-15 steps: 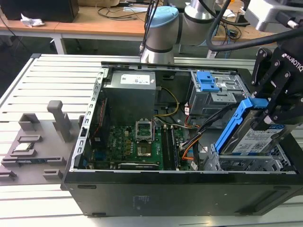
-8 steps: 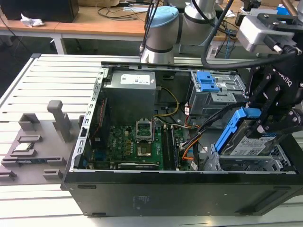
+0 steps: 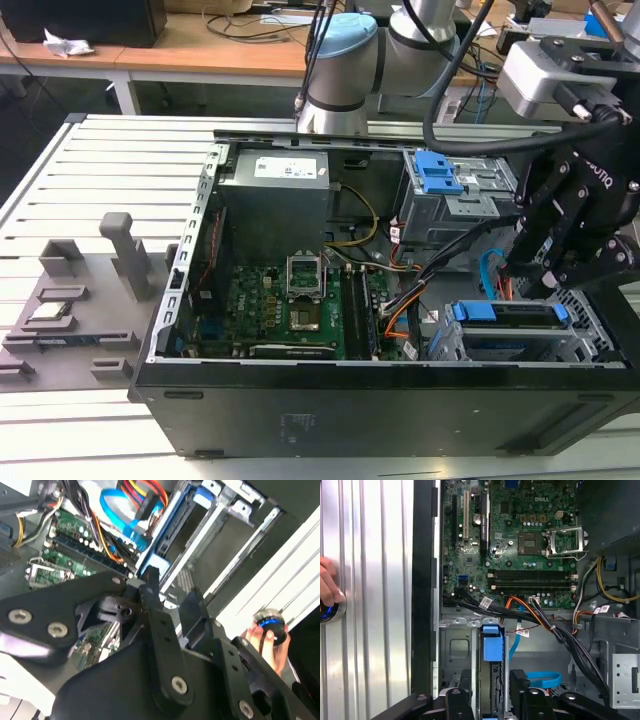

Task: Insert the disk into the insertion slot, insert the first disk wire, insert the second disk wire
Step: 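Insert the disk into the insertion slot, then insert the first disk wire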

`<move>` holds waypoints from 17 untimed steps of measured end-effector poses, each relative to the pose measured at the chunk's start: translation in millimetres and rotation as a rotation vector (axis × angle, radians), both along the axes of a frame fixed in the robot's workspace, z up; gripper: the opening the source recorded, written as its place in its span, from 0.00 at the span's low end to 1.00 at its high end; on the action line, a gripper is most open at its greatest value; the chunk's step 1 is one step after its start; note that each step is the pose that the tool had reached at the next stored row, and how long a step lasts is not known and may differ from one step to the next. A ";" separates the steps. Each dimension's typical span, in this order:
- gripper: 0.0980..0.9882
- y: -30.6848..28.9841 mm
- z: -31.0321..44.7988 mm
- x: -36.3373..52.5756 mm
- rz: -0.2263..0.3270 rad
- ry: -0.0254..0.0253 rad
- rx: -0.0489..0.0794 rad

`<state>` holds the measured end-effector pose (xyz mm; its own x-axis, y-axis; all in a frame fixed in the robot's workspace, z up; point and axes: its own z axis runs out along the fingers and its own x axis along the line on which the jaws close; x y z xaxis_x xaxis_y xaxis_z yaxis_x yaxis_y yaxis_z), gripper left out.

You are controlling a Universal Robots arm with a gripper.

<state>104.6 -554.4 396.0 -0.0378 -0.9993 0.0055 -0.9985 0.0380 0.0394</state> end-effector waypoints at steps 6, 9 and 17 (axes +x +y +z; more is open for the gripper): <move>0.08 0.0 0.0 0.0 0.000 0.0000 -0.002; 0.01 0.0 0.0 0.0 0.000 0.0000 -0.003; 0.01 0.0 -0.3 1.3 0.000 0.0000 -0.005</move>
